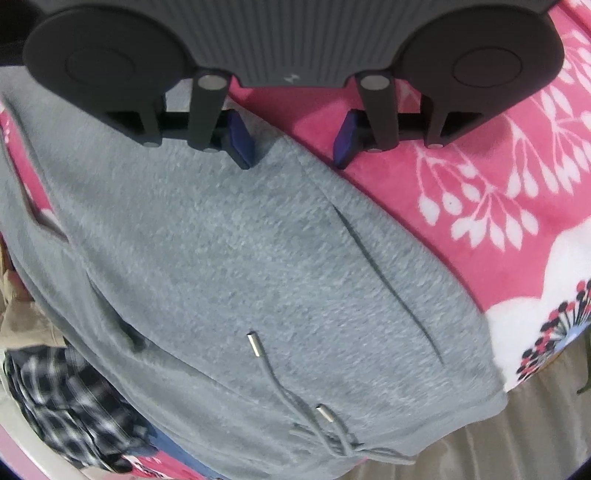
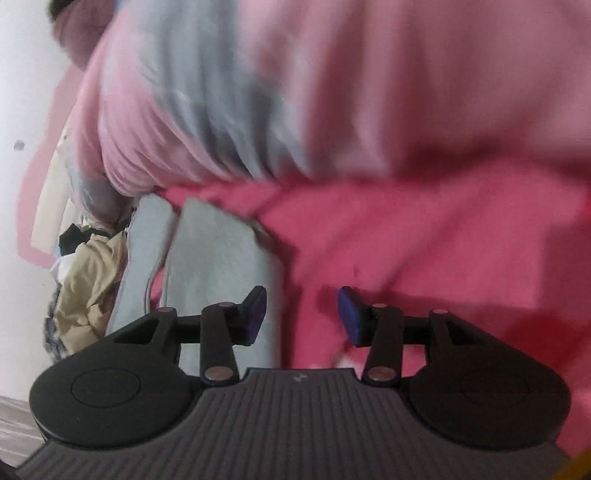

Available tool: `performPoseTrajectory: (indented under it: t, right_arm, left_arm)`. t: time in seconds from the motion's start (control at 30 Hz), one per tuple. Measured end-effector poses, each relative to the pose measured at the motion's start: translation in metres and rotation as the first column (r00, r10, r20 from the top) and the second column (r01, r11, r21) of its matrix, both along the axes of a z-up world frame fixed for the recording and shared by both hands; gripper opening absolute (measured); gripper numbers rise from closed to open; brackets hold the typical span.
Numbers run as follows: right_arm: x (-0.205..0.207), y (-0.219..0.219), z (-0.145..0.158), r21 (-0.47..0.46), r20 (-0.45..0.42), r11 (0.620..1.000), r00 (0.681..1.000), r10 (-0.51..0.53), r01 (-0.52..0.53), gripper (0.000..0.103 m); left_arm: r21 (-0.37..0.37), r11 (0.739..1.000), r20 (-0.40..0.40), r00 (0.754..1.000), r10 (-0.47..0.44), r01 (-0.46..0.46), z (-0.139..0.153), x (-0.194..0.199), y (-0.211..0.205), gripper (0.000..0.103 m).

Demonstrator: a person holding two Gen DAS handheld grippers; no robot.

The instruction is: Fold clothes

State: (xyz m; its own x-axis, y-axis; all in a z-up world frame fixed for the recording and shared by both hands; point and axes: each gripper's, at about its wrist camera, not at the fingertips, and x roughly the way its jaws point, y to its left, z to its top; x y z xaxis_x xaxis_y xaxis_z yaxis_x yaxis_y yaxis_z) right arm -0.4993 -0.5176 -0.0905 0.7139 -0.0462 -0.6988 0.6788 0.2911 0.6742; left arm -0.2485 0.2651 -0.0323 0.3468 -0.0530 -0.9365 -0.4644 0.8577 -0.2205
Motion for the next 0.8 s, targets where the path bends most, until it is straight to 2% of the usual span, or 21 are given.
performPoseTrajectory:
  t: [0.07, 0.13, 0.17, 0.2, 0.27, 0.33, 0.4, 0.5, 0.6, 0.73, 0.8]
  right_arm:
    - [0.013, 0.006, -0.01, 0.043, 0.031, 0.999, 0.999, 0.029, -0.03, 0.042]
    - [0.043, 0.014, -0.005, 0.046, 0.118, 0.992, 0.987, 0.11, -0.116, 0.042]
    - [0.059, 0.019, 0.005, 0.016, 0.163, 0.986, 0.973, 0.161, -0.166, 0.042]
    - [0.075, 0.023, 0.014, -0.016, 0.206, 0.977, 0.955, 0.212, -0.214, 0.042]
    - [0.093, 0.035, 0.035, -0.103, 0.3, 0.949, 0.9, 0.315, -0.298, 0.043]
    - [0.089, 0.034, 0.051, -0.169, 0.35, 0.93, 0.862, 0.366, -0.326, 0.049]
    - [0.075, 0.026, 0.05, -0.166, 0.341, 0.941, 0.878, 0.335, -0.294, 0.052]
    - [0.034, 0.005, 0.024, -0.049, 0.286, 0.986, 0.944, 0.165, -0.157, 0.052]
    - [0.0, -0.003, 0.002, 0.008, 0.221, 0.999, 0.974, 0.042, -0.045, 0.052]
    - [-0.017, -0.002, -0.015, 0.049, 0.163, 0.999, 0.987, 0.002, -0.011, 0.051]
    - [0.012, 0.014, -0.017, 0.016, 0.181, 0.998, 0.981, 0.064, -0.068, 0.05]
  left_arm:
    - [0.002, 1.0, 0.0, 1.0, -0.001, 0.001, 0.0, 0.001, -0.001, 0.049]
    - [0.001, 1.0, -0.002, 1.0, 0.002, -0.002, 0.0, 0.0, -0.001, 0.049]
    - [0.001, 1.0, -0.002, 1.0, 0.002, -0.002, 0.0, 0.0, -0.001, 0.049]
    - [0.0, 1.0, 0.001, 1.0, -0.026, 0.026, 0.0, 0.006, 0.016, 0.049]
    - [0.003, 0.999, 0.001, 1.0, -0.032, 0.032, 0.001, 0.004, 0.014, 0.049]
    - [0.007, 0.999, 0.0, 0.999, -0.033, 0.033, 0.001, 0.002, 0.011, 0.049]
    - [0.013, 0.999, -0.002, 0.999, -0.034, 0.034, 0.0, 0.002, 0.008, 0.049]
    - [0.02, 0.999, -0.009, 0.999, -0.037, 0.037, -0.001, 0.003, 0.002, 0.049]
    - [0.017, 0.999, -0.015, 0.999, -0.035, 0.036, -0.003, 0.005, 0.001, 0.049]
    - [0.029, 0.999, -0.016, 0.999, -0.042, 0.042, -0.003, 0.003, -0.001, 0.049]
    - [0.037, 0.998, -0.02, 0.999, -0.049, 0.049, -0.003, 0.003, -0.003, 0.049]
